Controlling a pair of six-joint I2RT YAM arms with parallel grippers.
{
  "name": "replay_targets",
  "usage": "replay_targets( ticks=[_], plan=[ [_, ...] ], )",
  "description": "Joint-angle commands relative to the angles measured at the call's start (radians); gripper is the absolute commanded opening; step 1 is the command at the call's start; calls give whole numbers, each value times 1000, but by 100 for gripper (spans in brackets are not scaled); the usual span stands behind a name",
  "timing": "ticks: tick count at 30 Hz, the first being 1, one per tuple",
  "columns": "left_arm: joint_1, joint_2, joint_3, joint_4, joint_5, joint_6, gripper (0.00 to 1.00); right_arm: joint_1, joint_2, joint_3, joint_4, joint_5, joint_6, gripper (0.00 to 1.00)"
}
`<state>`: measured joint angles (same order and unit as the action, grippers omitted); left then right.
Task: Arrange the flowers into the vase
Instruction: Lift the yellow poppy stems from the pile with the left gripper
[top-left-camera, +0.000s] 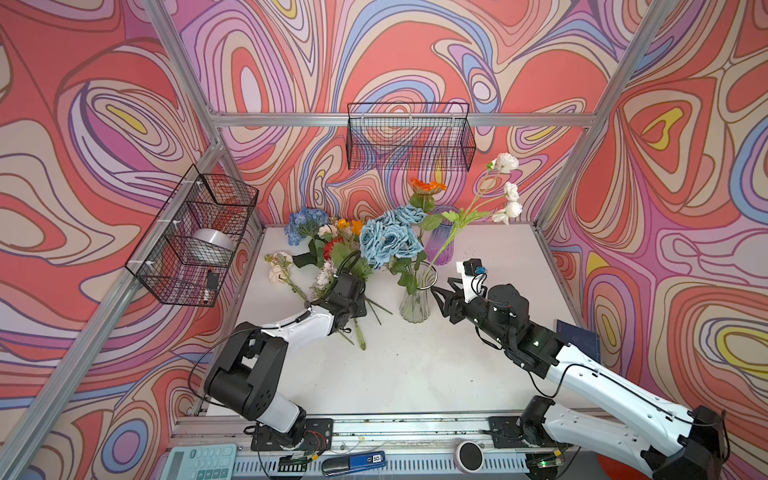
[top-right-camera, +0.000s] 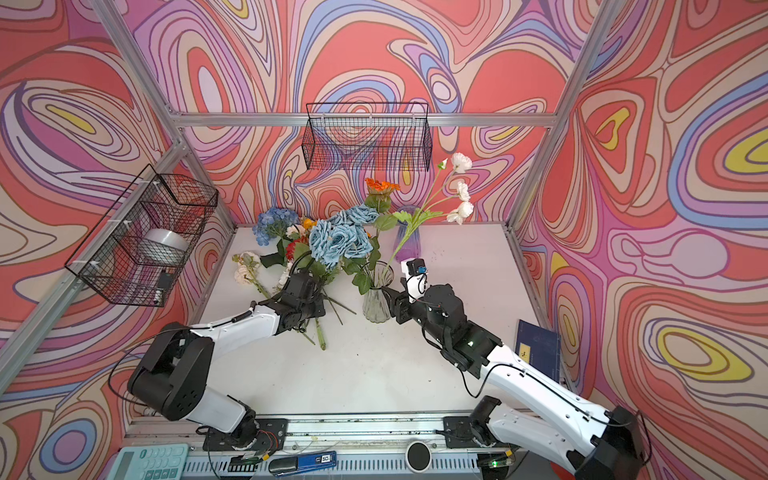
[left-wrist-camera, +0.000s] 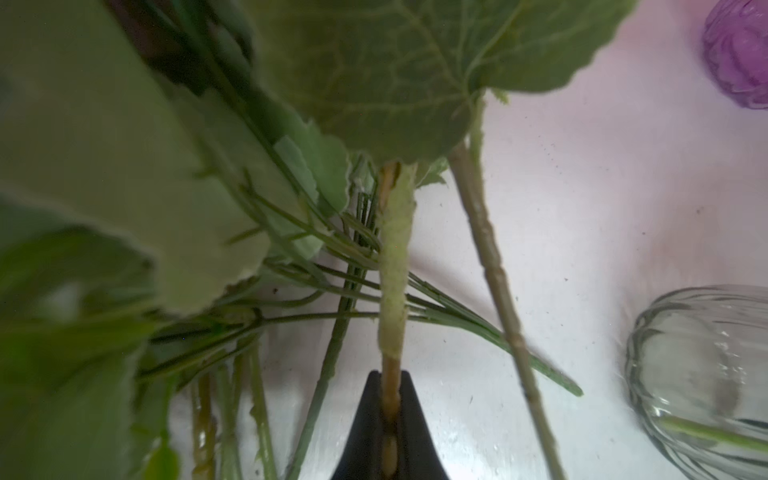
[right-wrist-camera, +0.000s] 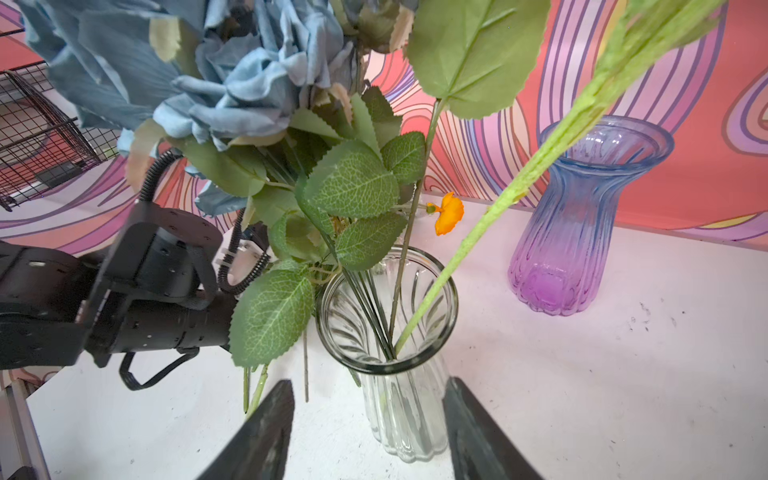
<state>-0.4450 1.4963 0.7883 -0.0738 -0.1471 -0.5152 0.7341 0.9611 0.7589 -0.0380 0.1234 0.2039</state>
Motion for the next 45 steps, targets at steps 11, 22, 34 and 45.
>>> replay_targets(
  ticks=[11,22,34,45],
  plan=[
    [13,-259,34,-151,-169,153,0,0,0,17,27,22,-25,60],
    [68,-476,-99,90,104,41,0,0,-7,46,-19,18,-47,60],
    [188,-591,-110,200,223,-115,0,0,-13,93,-25,-20,-50,60],
    [187,-694,-72,290,230,-174,0,0,62,230,-4,-217,-55,60]
  ],
)
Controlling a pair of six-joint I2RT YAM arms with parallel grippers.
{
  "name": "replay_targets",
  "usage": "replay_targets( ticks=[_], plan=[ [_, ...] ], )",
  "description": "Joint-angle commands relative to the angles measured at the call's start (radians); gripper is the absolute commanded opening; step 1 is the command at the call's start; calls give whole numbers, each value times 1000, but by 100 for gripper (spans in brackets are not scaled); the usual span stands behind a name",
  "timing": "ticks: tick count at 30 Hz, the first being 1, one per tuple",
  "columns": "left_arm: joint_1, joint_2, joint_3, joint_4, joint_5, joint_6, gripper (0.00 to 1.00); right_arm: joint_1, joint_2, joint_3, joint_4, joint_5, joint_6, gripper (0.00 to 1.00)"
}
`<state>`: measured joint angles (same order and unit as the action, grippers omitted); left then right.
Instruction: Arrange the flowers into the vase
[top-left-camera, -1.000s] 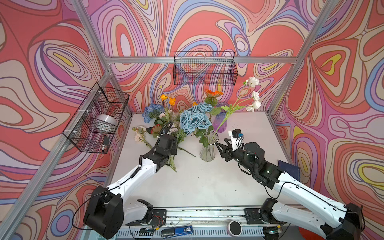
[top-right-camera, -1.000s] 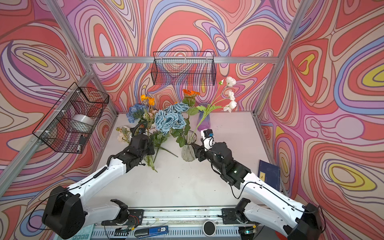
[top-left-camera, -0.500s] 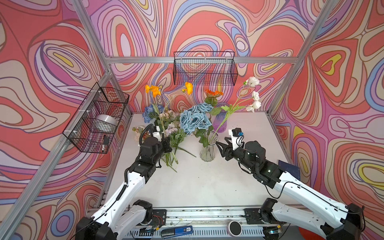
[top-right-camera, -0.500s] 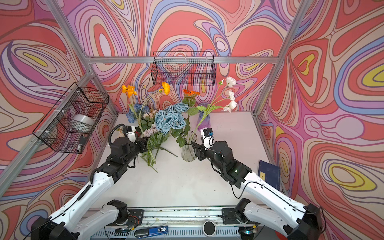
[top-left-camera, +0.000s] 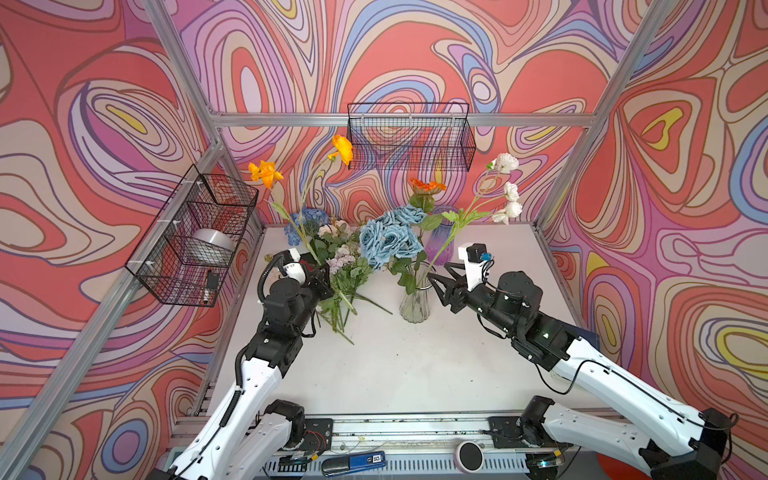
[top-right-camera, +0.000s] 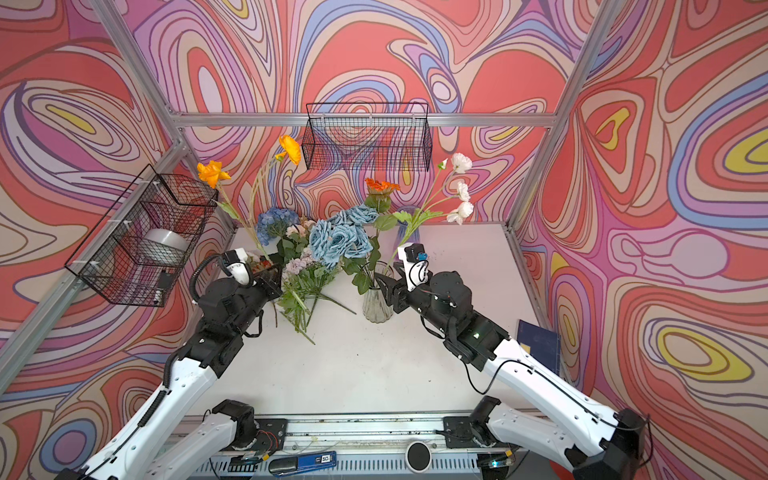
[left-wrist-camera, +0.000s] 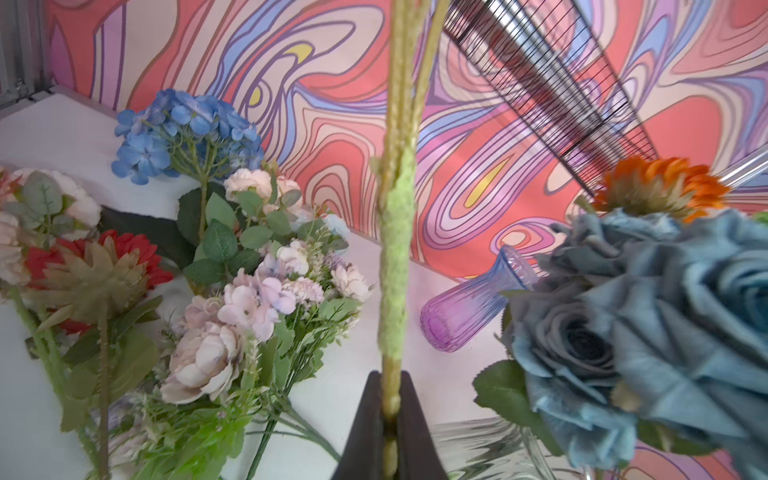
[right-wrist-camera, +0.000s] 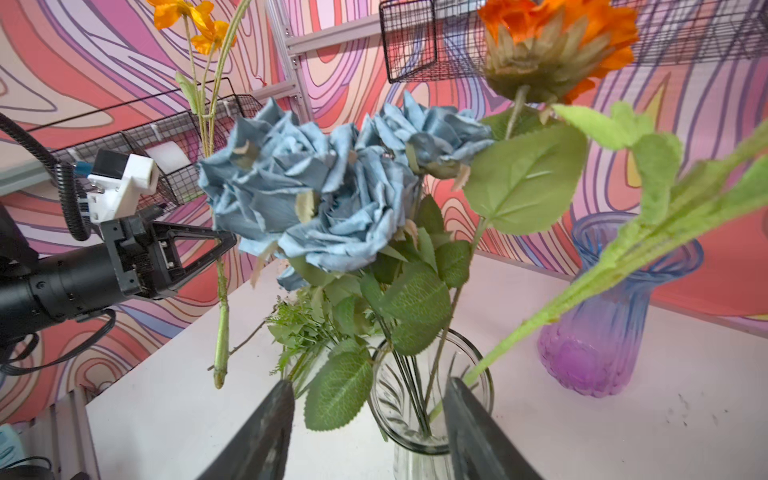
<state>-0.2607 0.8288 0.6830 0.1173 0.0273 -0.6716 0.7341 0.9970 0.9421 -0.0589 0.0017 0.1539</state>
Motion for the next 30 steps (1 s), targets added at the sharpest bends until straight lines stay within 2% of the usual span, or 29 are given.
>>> replay_targets(
  ticks=[1,6,9,12,17,30],
  plan=[
    [1,-32,38,110,71,-12,0,1,38,68,17,-116,-3,59],
    [-36,-68,58,189,163,34,0,1,106,197,-12,-216,24,60],
    [-110,-65,105,190,206,105,0,1,144,271,-13,-281,40,60],
    [-181,-36,164,168,247,165,0,0,171,334,-10,-337,52,60],
    [-241,46,236,166,341,192,0,1,195,394,16,-403,72,60],
    [-412,161,335,75,355,380,0,0,244,399,71,-447,130,53]
  ],
)
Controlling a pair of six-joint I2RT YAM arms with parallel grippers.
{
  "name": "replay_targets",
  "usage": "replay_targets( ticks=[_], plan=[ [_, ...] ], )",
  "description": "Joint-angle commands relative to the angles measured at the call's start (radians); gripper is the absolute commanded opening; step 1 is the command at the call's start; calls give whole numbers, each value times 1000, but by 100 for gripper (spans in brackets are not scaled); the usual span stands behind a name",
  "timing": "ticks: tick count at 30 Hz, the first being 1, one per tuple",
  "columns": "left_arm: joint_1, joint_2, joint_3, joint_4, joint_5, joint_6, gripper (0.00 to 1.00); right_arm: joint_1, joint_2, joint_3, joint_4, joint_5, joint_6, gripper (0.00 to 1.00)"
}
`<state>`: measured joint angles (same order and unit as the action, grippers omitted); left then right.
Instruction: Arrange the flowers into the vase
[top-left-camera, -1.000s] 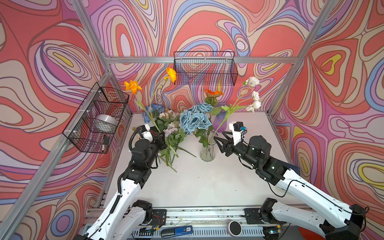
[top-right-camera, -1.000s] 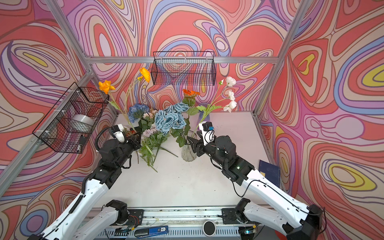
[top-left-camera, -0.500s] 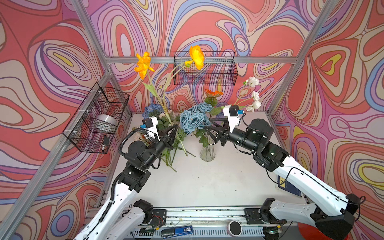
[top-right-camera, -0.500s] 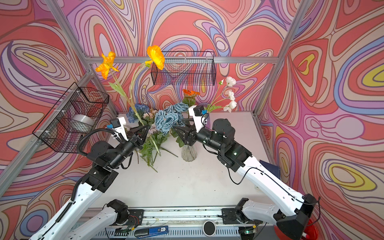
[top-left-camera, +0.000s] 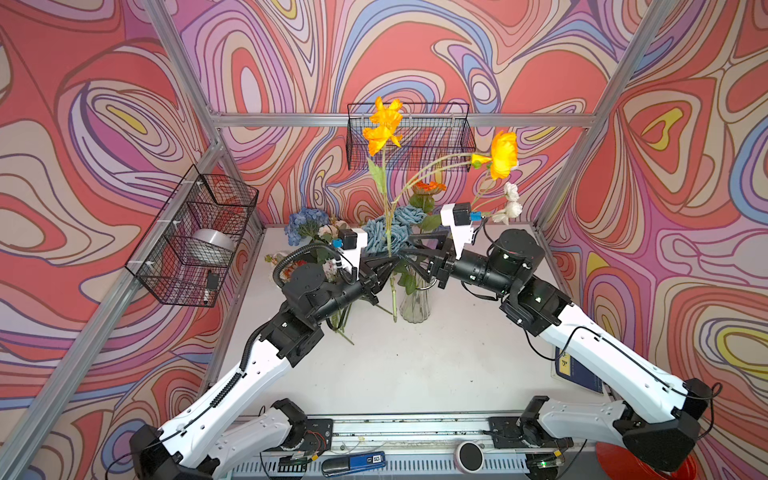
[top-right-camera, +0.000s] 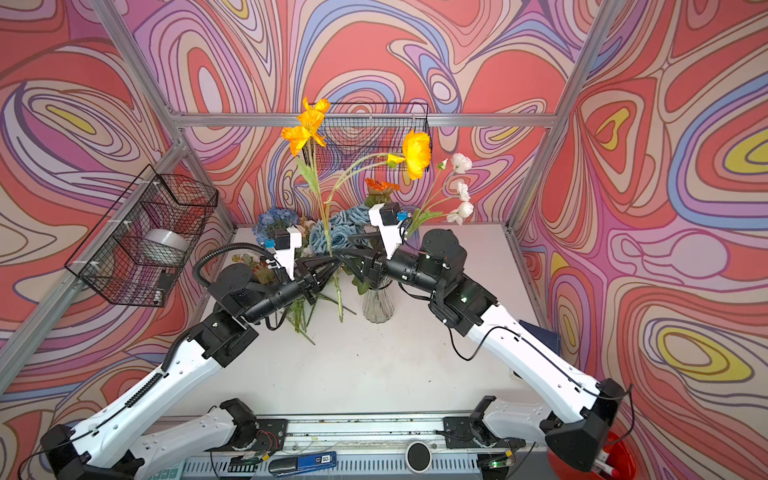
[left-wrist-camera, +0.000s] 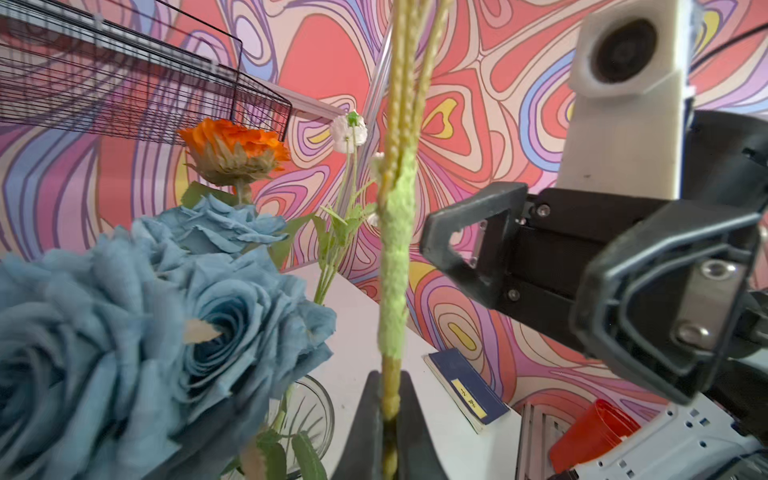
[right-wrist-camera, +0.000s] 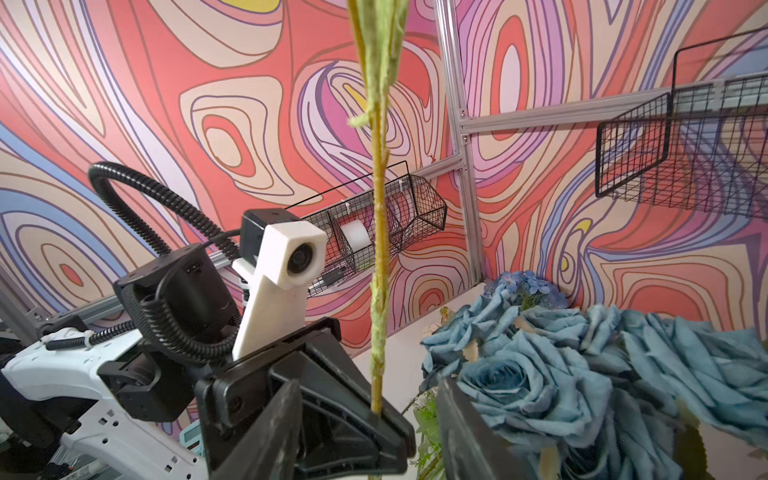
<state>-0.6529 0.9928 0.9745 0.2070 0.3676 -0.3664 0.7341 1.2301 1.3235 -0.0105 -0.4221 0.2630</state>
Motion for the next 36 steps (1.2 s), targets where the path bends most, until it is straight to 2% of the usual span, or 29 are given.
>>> replay_targets(
  ticks=[1,5,11,17,20,21,22,23,24,25,29,33,36],
  plan=[
    [-26,-3,45,-17,15,83,0,-1,14,15,24,-21,24,52],
    [-48,-2,48,-25,19,118,0,0,24,7,30,-11,30,48],
    [-69,10,59,-66,16,164,0,1,22,-8,59,-35,54,34],
    [-79,27,74,-84,9,185,0,1,17,-22,66,-45,60,2],
    [-81,30,75,-80,1,185,0,0,7,-36,69,-39,58,0],
    [-82,30,75,-77,-2,182,12,0,0,-41,70,-33,57,0],
    [-82,29,72,-74,-5,179,33,0,-4,-47,70,-29,55,0],
    [-82,25,68,-68,-18,171,62,0,-12,-56,70,-20,53,0],
    [-81,18,58,-61,-37,163,97,0,-18,-66,65,-5,49,0],
    [-82,9,45,-54,-56,157,100,0,-27,-78,59,11,43,0],
    [-81,-53,-50,-15,-219,104,100,0,-78,-153,23,132,18,0],
    [-82,-133,-197,10,-391,-38,100,0,-138,-257,10,271,11,0],
    [-81,-178,-300,-1,-432,-148,100,1,-183,-328,7,350,20,0]
  ],
)
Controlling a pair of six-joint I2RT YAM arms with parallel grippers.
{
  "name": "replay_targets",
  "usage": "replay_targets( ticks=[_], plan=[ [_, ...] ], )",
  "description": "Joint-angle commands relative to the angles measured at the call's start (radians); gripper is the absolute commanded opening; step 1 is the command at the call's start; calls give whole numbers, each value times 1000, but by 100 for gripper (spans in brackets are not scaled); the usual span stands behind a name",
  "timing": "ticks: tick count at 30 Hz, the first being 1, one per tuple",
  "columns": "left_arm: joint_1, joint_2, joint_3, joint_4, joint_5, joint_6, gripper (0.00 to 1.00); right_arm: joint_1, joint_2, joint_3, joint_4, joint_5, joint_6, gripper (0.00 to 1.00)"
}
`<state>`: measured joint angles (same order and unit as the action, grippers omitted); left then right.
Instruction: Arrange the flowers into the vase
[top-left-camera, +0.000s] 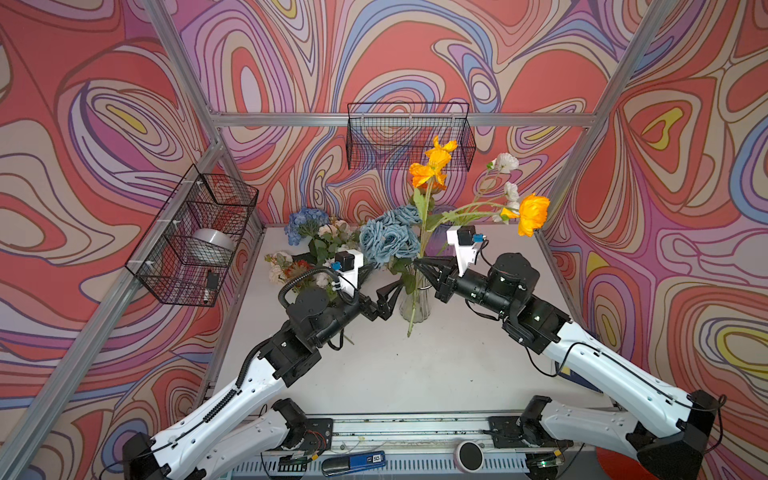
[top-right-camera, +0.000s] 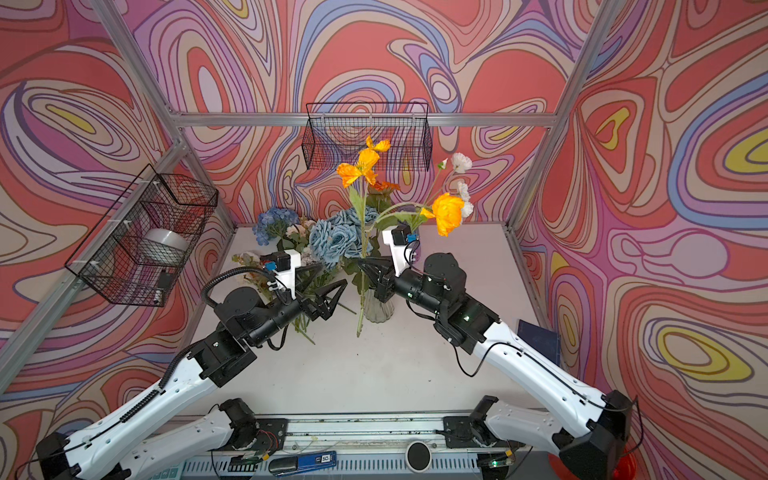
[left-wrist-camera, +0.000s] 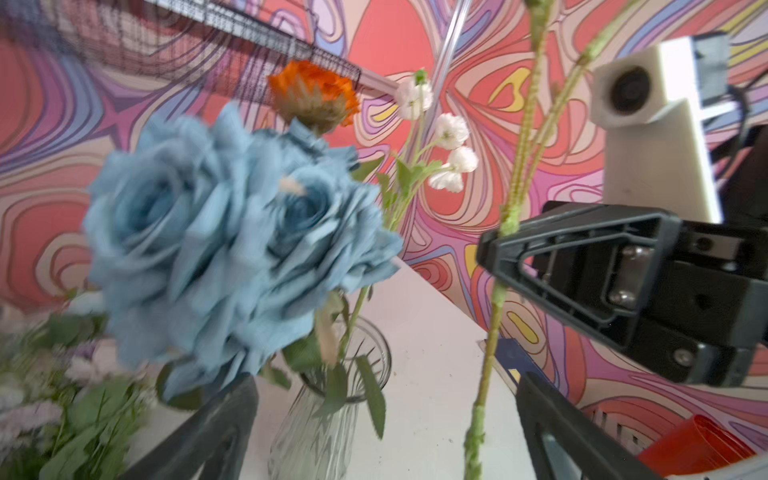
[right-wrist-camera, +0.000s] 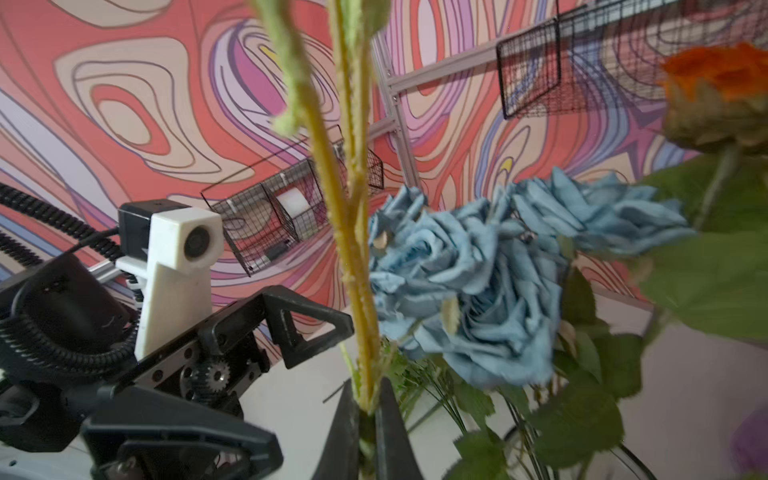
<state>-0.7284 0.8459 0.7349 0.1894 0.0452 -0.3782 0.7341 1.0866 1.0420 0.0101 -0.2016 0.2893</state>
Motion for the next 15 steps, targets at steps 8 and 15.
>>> replay_targets(
  ticks=[8,15],
  plan=[
    [-6,53,-96,53,-38,-156,100,1,-101,-78,-108,537,-54,0],
    [-6,246,-26,212,-51,-93,100,0,-151,-72,70,673,-207,0]
  ],
)
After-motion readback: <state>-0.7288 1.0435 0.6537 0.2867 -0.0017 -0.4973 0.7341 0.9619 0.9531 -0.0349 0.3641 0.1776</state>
